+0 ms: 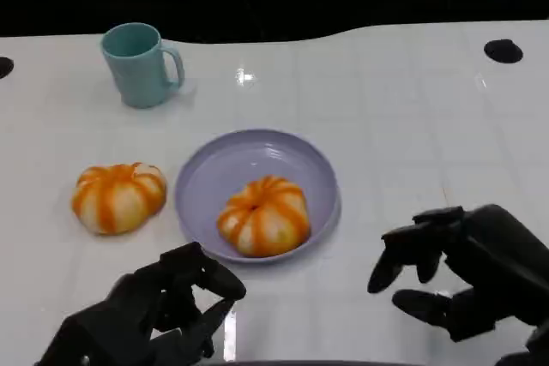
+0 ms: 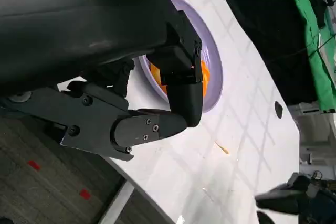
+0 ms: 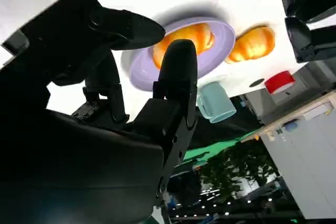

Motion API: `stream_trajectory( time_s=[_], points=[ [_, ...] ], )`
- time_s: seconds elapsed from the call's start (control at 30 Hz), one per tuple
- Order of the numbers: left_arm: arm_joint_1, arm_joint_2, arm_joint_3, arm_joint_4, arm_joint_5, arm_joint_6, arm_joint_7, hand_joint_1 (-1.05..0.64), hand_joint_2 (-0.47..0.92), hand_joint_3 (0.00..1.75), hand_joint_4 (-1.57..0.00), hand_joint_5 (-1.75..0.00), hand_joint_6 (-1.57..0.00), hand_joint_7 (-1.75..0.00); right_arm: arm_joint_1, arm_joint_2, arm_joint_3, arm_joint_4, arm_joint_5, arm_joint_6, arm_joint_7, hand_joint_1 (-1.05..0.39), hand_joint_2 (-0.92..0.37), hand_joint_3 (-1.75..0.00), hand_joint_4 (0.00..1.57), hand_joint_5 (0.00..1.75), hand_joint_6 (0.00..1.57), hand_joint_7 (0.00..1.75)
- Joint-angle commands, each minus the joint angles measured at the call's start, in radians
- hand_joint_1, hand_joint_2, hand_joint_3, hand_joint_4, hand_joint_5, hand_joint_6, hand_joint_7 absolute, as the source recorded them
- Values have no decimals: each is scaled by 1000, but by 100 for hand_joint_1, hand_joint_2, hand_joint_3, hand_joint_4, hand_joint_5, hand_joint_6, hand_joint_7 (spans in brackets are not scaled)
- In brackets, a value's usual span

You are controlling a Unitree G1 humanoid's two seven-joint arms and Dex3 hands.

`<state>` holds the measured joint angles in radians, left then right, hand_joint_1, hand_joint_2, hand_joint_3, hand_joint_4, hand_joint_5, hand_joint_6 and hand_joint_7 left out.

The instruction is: Grasp the bread from the table and place it into the plate.

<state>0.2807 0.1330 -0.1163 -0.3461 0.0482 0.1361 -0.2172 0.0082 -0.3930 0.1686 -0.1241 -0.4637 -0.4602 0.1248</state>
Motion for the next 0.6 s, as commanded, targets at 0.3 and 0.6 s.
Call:
stream_trajectory(
  time_s=[0.3,0.6],
  points=[
    [3,29,17,-6,-17,0,-8,-34,92,49,-71,-175,-61,-130,138,-1,-58,-117,25,18,1,-12,-28,-114,83,160,80,121],
    [1,46,26,4,-27,-8,-10,-32,92,47,-70,-175,-61,-129,154,35,-46,-36,-40,-33,-100,-10,-24,-121,86,164,78,131]
  ],
)
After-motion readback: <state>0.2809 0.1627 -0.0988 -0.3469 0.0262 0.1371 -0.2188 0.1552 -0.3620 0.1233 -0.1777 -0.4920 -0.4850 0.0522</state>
